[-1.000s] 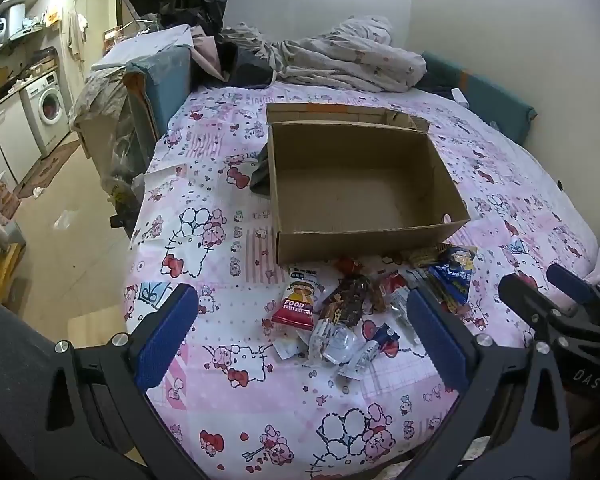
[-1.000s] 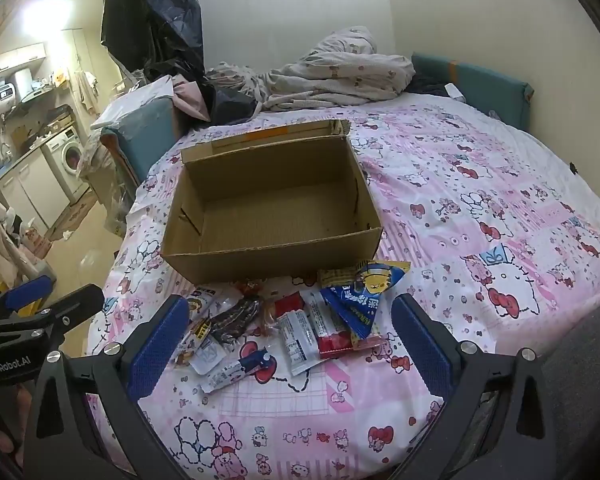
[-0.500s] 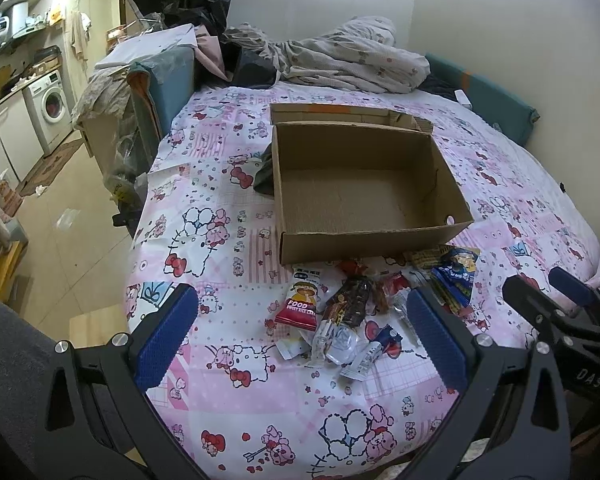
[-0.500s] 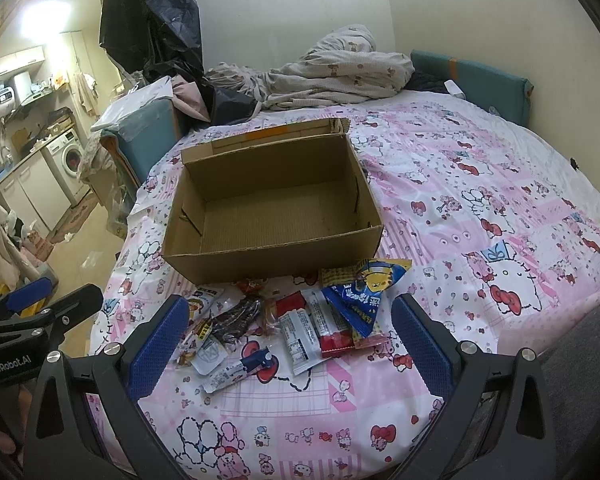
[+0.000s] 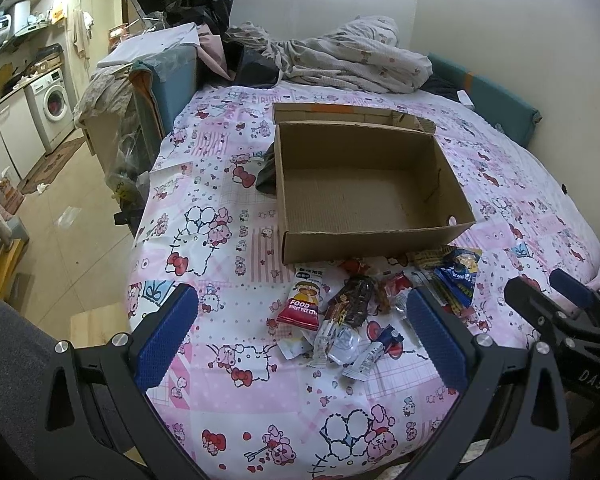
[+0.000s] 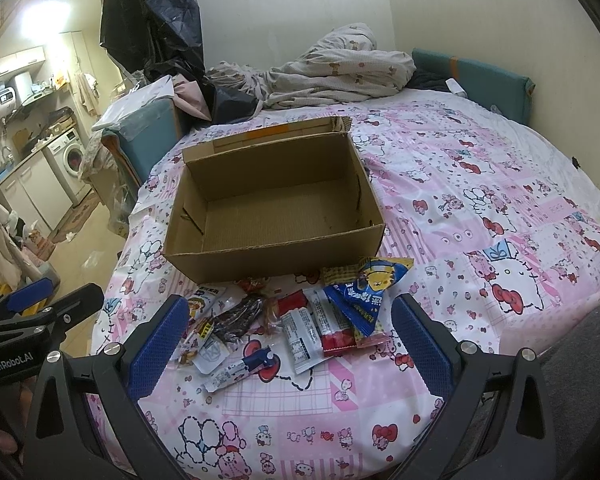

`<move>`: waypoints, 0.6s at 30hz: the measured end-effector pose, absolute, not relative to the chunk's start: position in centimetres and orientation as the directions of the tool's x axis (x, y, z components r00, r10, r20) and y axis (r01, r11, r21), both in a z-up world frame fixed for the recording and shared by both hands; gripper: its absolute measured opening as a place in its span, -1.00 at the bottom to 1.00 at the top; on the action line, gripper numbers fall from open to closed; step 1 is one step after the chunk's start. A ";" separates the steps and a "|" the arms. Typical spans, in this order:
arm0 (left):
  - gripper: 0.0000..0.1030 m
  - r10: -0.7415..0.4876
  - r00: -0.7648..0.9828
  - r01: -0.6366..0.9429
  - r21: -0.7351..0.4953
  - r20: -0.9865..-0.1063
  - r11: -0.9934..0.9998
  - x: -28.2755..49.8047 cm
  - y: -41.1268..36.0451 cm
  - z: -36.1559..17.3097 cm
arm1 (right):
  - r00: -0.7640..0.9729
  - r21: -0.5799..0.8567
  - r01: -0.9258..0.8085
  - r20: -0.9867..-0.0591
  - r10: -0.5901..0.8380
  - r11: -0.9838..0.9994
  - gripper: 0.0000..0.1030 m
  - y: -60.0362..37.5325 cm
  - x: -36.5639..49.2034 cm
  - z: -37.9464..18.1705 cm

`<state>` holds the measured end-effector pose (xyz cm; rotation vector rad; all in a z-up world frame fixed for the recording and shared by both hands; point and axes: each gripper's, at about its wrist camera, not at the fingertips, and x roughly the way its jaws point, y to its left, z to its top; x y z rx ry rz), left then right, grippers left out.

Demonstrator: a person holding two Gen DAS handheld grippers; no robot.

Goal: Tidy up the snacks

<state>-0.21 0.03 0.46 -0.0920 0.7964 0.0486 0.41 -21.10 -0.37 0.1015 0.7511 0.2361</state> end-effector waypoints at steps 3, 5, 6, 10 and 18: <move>0.99 0.008 0.697 -0.079 -0.066 -0.717 0.995 -0.2 0.1 0.3 | 0.706 0.175 -0.175 -0.664 0.247 0.969 1.00 -21.1 0.4 -0.4; 0.99 0.010 0.700 -0.078 -0.062 -0.714 0.995 -0.2 0.1 0.4 | 0.706 0.175 -0.175 -0.664 0.247 0.969 1.00 -21.1 0.4 -0.4; 0.99 0.011 0.701 -0.077 -0.061 -0.713 0.995 -0.2 0.1 0.4 | 0.707 0.173 -0.175 -0.664 0.245 0.969 1.00 -21.1 0.4 -0.5; 0.99 0.012 0.705 -0.076 -0.059 -0.709 0.995 -0.3 0.1 0.4 | 0.706 0.175 -0.174 -0.663 0.247 0.969 1.00 -21.1 0.4 -0.5; 0.99 0.013 0.704 -0.078 -0.059 -0.710 0.995 -0.4 0.0 0.4 | 0.705 0.175 -0.174 -0.665 0.247 0.969 1.00 -21.2 0.4 -0.5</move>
